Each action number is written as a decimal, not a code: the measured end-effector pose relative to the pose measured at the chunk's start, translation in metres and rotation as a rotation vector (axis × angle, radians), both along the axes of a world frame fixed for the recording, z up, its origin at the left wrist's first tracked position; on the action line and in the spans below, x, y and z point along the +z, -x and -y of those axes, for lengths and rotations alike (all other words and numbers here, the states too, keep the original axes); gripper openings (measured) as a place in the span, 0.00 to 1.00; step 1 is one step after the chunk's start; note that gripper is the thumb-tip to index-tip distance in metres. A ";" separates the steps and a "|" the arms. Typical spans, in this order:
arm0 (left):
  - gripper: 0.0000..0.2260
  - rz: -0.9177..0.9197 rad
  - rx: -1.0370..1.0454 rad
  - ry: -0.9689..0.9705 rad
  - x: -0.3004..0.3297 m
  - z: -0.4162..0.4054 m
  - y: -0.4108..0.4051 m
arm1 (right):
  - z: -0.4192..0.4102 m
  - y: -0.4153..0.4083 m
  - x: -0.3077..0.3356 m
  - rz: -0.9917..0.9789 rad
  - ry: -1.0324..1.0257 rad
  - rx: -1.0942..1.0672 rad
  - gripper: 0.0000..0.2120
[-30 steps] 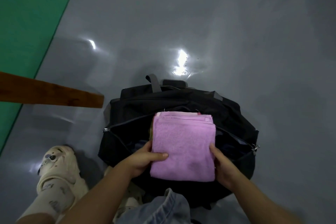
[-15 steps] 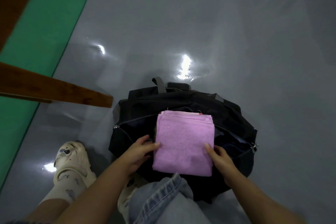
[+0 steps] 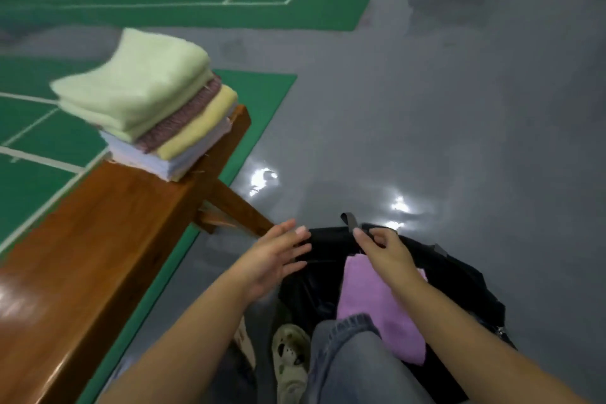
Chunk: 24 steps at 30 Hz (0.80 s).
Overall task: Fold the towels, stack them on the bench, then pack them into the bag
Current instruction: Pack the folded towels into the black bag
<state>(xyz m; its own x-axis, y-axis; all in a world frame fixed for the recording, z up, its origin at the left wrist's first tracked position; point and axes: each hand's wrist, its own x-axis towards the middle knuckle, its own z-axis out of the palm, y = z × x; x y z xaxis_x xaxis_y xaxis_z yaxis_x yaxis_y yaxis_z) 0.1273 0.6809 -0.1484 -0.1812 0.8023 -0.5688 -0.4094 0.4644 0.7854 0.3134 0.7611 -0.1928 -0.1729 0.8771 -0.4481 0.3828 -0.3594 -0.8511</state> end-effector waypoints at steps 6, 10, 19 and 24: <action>0.27 -0.110 0.125 -0.161 0.097 0.049 0.035 | 0.014 0.072 0.128 -0.303 -0.011 0.168 0.18; 0.27 -0.119 0.283 -0.225 0.142 0.080 0.074 | 0.019 0.111 0.195 -0.397 0.058 0.297 0.19; 0.33 0.091 0.653 -0.248 0.162 0.058 0.151 | 0.012 0.222 0.229 -0.598 0.437 0.325 0.37; 0.37 0.199 0.684 -0.207 0.152 0.028 0.169 | -0.005 0.263 0.211 -0.726 0.535 0.253 0.40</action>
<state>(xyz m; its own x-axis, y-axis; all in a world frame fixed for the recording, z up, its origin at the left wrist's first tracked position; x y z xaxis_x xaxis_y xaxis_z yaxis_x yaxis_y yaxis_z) -0.0414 0.6530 0.0039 -0.5883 0.6415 -0.4923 -0.6980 -0.0955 0.7097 0.0499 0.7656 0.0186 -0.7261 0.4838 -0.4885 -0.0575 -0.7508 -0.6581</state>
